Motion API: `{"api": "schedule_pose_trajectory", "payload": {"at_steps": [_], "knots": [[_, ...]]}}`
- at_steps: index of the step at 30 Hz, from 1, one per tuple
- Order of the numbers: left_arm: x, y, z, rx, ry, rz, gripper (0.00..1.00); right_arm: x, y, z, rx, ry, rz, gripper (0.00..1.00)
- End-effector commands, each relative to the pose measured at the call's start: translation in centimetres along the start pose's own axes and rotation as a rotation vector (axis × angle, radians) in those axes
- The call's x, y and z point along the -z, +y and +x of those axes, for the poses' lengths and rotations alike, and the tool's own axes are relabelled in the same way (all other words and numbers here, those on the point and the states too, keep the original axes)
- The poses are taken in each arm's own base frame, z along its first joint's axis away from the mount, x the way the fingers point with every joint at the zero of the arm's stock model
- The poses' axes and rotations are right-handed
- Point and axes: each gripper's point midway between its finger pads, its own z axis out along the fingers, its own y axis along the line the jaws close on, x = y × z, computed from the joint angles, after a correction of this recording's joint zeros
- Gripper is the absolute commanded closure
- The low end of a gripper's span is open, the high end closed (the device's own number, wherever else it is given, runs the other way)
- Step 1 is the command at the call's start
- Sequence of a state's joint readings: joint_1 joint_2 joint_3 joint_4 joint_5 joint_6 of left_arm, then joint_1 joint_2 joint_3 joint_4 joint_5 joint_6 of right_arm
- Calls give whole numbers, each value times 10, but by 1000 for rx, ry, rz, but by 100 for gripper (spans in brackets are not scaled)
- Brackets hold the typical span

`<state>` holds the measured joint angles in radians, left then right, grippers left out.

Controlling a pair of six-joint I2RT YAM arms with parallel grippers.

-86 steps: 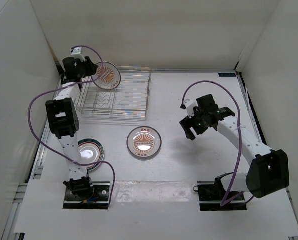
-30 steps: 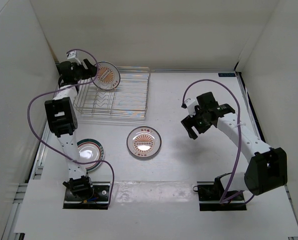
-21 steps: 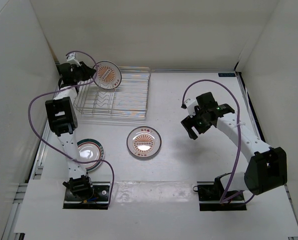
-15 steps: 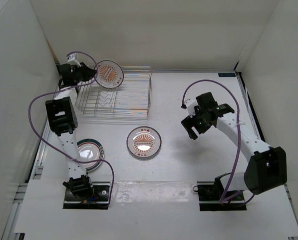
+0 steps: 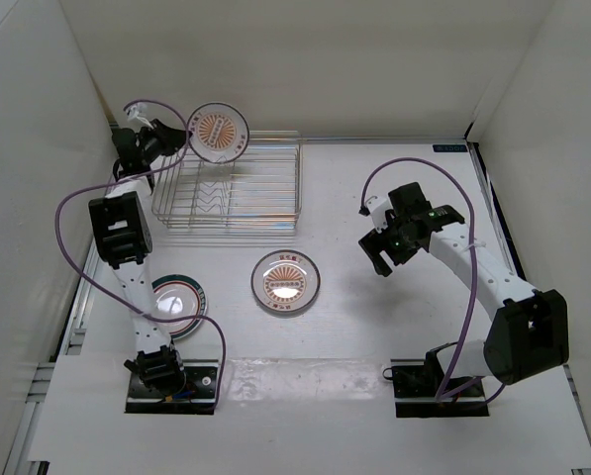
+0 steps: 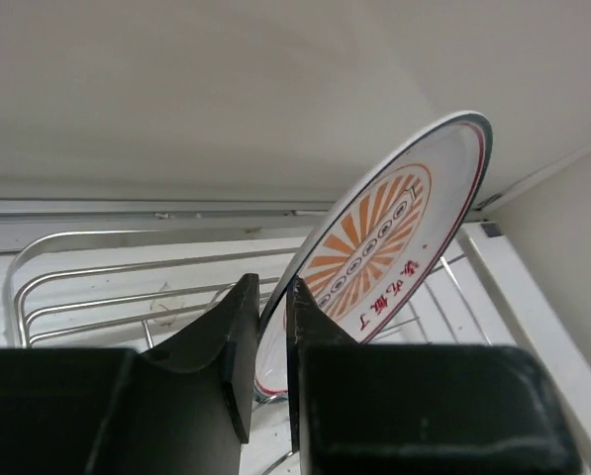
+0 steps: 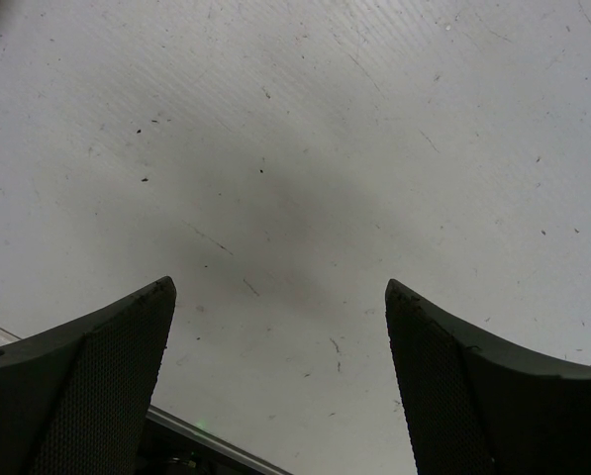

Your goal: Unload the plates from the dish rack

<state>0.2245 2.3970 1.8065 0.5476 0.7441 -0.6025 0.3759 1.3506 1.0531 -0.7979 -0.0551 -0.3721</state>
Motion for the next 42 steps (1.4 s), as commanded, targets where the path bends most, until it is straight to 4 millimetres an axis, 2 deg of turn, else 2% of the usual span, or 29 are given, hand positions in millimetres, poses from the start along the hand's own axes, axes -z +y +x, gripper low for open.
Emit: {"api": "schedule_pose_trajectory", "payload": {"at_steps": [1, 7, 11, 12, 13, 14, 15, 16, 18, 19, 20, 21, 22, 23, 24, 25, 26, 27, 28, 29, 30, 32, 33, 35, 36, 37, 38, 41, 42], "knots": [[17, -32, -61, 19, -142, 120, 100, 5, -2, -15, 4, -44, 3, 12], [27, -49, -100, 42, -204, 134, 100, 2, 1, -18, -14, -59, -13, 12], [32, -74, -133, 48, -252, 181, 100, 6, -1, -31, -27, -96, -7, 12], [33, -78, -136, 59, -259, 188, 100, 6, -1, -32, -30, -100, -8, 12], [35, -77, -130, 87, -257, 185, 100, 6, -1, -34, -38, -106, -8, 12], [41, -88, -143, 99, -281, 191, 100, 7, -1, -35, -49, -111, -10, 12], [43, -93, -144, 121, -286, 201, 100, 8, -2, -37, -49, -120, -6, 12], [45, -92, -136, 152, -273, 195, 100, 10, 0, -39, -57, -130, -9, 12], [55, -104, -134, 195, -269, 209, 100, 20, 2, -56, -102, -183, -33, 11], [59, -117, -138, 216, -268, 232, 100, 32, 6, -68, -155, -205, -65, 11], [63, -120, -134, 225, -267, 247, 100, 39, 11, -77, -172, -233, -105, 11], [68, -130, -132, 254, -249, 270, 100, 65, 23, -108, -169, -329, -211, 11], [74, -144, -135, 274, -236, 300, 100, 73, 28, -121, -264, -356, -253, 11], [77, -144, -122, 331, -213, 296, 100, 77, 31, -130, -284, -373, -286, 11], [86, -171, -126, 309, -192, 336, 100, 103, 35, -159, -282, -469, -341, 11], [87, -178, -121, 335, -171, 341, 100, 108, 38, -168, -368, -473, -377, 11], [89, -173, -104, 378, -139, 320, 100, 110, 31, -175, -403, -488, -384, 11], [90, -194, -95, 383, -90, 350, 100, 130, 36, -195, -429, -538, -409, 11], [93, -207, -96, 389, -79, 363, 100, 134, 32, -205, -453, -569, -406, 11], [93, -208, -87, 421, -51, 357, 100, 138, 30, -213, -531, -573, -425, 11], [92, -224, -70, 462, 21, 354, 100, 145, 29, -222, -538, -613, -436, 11], [100, -249, -62, 409, 59, 368, 100, 147, 30, -229, -595, -614, -473, 11], [95, -257, -37, 438, 120, 359, 100, 150, 32, -234, -621, -623, -493, 11], [103, -275, -26, 438, 171, 358, 100, 151, 31, -238, -672, -627, -517, 11], [102, -283, 1, 460, 220, 354, 100, 154, 31, -241, -693, -634, -537, 11], [102, -285, 6, 462, 218, 341, 100, 159, 31, -244, -695, -644, -549, 11], [110, -296, 7, 453, 224, 344, 100, 163, 32, -246, -720, -642, -571, 11], [119, -323, 46, 434, 286, 367, 100, 175, 35, -251, -746, -648, -615, 11], [121, -333, 53, 435, 299, 385, 100, 174, 38, -250, -763, -634, -627, 11]]}}
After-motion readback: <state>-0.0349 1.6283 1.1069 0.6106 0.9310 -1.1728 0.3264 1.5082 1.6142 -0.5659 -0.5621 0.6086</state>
